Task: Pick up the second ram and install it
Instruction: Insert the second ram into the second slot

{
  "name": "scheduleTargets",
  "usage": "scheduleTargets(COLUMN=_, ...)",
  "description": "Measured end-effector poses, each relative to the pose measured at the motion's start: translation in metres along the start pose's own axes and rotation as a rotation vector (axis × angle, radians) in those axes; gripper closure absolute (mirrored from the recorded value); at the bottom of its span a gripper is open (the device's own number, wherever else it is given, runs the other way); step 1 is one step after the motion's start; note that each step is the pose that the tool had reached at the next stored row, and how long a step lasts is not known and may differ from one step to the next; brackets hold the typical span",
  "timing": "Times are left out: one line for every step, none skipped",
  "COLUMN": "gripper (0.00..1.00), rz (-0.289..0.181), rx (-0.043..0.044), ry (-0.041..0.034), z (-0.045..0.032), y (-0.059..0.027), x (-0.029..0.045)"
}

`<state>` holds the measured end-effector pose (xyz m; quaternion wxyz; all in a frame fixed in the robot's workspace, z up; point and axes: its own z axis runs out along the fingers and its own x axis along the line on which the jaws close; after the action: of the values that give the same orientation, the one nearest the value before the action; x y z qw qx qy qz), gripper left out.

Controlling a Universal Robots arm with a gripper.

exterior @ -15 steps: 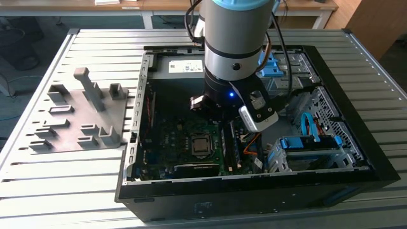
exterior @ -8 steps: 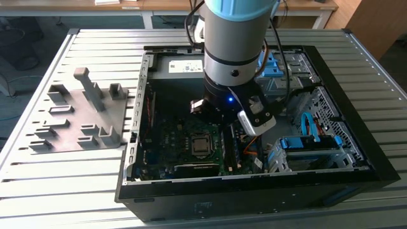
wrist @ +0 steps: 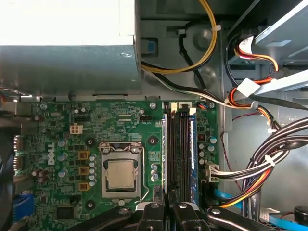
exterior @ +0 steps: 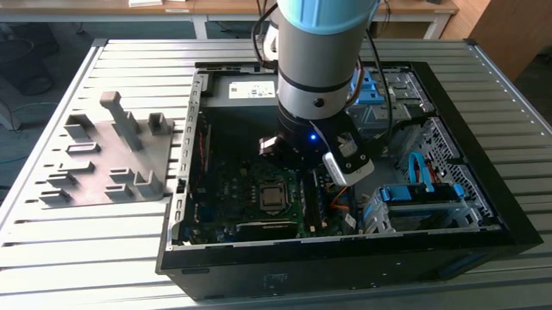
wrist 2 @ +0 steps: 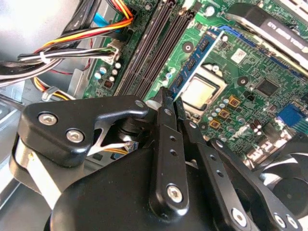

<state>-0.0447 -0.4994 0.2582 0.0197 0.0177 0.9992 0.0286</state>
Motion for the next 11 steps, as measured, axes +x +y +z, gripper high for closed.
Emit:
scheduleTargets(gripper=0.86, rz=0.0, rx=-0.0001, ry=0.0, z=0.0003, y=0.0, x=-0.0001)
scheduleTargets(gripper=0.86, rz=0.0, rx=-0.0001, ry=0.0, z=0.0007, y=0.0, x=-0.0002)
scheduleTargets(gripper=0.86, rz=0.0, rx=-0.0001, ry=0.0, z=0.0011, y=0.0, x=-0.0003)
scheduleTargets(gripper=0.86, rz=0.0, rx=-0.0003, ry=-0.0001, z=0.0017, y=-0.0001, x=-0.0004)
scheduleTargets(gripper=0.86, rz=0.0, rx=-0.0002, ry=-0.0001, z=0.0021, y=-0.0001, x=-0.0006)
scheduleTargets(gripper=0.86, rz=0.0, rx=0.0, ry=0.0, z=0.0026, y=-0.0001, x=-0.0008)
scheduleTargets(gripper=0.86, rz=0.0, rx=0.0, ry=0.0, z=0.0031, y=-0.0001, x=-0.001)
scheduleTargets(gripper=0.86, rz=0.0, rx=-0.0001, ry=-0.0001, z=0.0037, y=-0.0002, x=-0.0011)
scheduleTargets(gripper=0.86, rz=0.0, rx=-0.0001, ry=0.0, z=0.0042, y=-0.0002, x=-0.0012)
scheduleTargets(gripper=0.86, rz=0.0, rx=-0.0001, ry=-0.0001, z=0.0048, y=-0.0002, x=-0.0013)
scheduleTargets(gripper=0.86, rz=0.0, rx=0.0, ry=0.0, z=0.0052, y=-0.0002, x=-0.0013)
